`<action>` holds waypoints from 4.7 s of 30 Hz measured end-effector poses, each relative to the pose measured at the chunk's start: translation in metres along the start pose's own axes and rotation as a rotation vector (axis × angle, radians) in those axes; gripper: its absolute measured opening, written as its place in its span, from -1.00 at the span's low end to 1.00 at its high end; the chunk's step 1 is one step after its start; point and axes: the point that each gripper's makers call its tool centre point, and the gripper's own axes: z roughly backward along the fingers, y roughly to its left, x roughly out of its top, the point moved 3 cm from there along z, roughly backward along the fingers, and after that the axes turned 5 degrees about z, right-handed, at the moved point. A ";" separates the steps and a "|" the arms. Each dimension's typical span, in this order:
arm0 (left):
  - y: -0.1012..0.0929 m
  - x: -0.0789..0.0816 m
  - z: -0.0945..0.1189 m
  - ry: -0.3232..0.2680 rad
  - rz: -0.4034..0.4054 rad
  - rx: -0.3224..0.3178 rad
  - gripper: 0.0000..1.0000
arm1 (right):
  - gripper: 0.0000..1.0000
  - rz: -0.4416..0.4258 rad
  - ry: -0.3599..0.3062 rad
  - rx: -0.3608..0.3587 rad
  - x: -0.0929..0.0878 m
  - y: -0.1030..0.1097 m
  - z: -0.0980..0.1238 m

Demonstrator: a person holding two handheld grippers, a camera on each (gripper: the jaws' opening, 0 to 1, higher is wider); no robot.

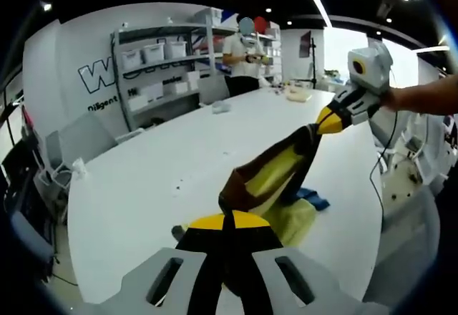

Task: Fold the garment on the visible template until the final outline fits inside the template.

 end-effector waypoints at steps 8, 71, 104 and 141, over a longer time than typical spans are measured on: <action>-0.014 -0.008 0.012 -0.008 0.014 -0.013 -1.00 | -1.00 -0.002 -0.024 0.001 -0.001 0.015 0.014; -0.003 -0.020 -0.012 0.093 0.095 -0.054 -1.00 | -1.00 -0.053 -0.014 -0.002 -0.017 -0.001 -0.008; 0.027 -0.027 -0.061 0.155 0.044 -0.020 -1.00 | -1.00 -0.073 0.046 -0.034 -0.034 -0.035 -0.055; 0.078 -0.030 -0.122 0.158 -0.016 0.055 -1.00 | -1.00 -0.025 0.093 -0.111 -0.050 -0.075 -0.117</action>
